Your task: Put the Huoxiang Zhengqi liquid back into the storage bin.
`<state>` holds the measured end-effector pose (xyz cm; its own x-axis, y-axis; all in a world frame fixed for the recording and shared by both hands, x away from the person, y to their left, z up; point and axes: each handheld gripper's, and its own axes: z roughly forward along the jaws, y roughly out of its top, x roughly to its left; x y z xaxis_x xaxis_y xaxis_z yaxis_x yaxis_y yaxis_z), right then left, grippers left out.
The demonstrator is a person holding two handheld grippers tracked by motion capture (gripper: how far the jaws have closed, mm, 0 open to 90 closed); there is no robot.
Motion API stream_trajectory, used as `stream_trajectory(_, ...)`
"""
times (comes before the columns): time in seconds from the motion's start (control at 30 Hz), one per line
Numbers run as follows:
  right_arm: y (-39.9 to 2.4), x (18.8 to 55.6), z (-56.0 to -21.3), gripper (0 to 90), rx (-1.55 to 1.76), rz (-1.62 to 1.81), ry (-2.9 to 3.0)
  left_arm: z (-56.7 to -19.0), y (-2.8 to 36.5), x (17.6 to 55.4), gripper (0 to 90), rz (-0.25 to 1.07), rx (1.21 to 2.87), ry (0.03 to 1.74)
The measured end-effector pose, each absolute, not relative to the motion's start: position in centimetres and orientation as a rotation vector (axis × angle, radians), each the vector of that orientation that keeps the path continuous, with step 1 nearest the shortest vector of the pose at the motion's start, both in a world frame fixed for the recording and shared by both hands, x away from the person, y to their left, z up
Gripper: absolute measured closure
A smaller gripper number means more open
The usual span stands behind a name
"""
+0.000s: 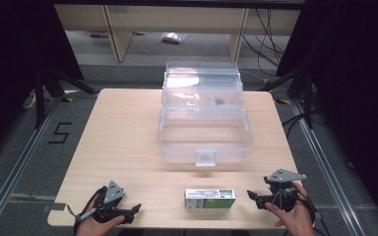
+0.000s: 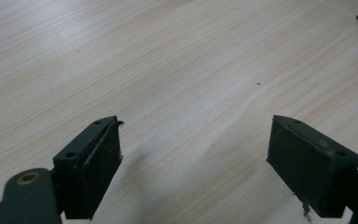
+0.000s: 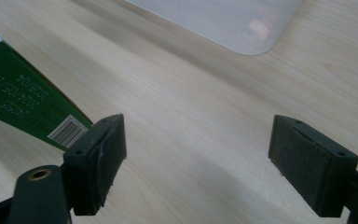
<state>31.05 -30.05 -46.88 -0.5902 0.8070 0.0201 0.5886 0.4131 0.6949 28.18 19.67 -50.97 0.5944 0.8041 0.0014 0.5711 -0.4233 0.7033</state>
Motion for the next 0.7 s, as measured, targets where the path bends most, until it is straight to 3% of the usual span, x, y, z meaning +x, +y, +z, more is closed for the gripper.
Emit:
stream_trajectory(0.33, -29.4, 30.2, -45.7, 18.7, 1.238, 0.959, 2.378, -51.0, 19.7, 28.2, 16.6, 0.448, 2.151, 1.088)
stream_trajectory(0.7, -29.3, 29.7, -43.9, 16.9, 1.060, 0.951, 2.438, -51.1, 19.7, 28.2, 16.6, 0.472, 2.145, 1.101)
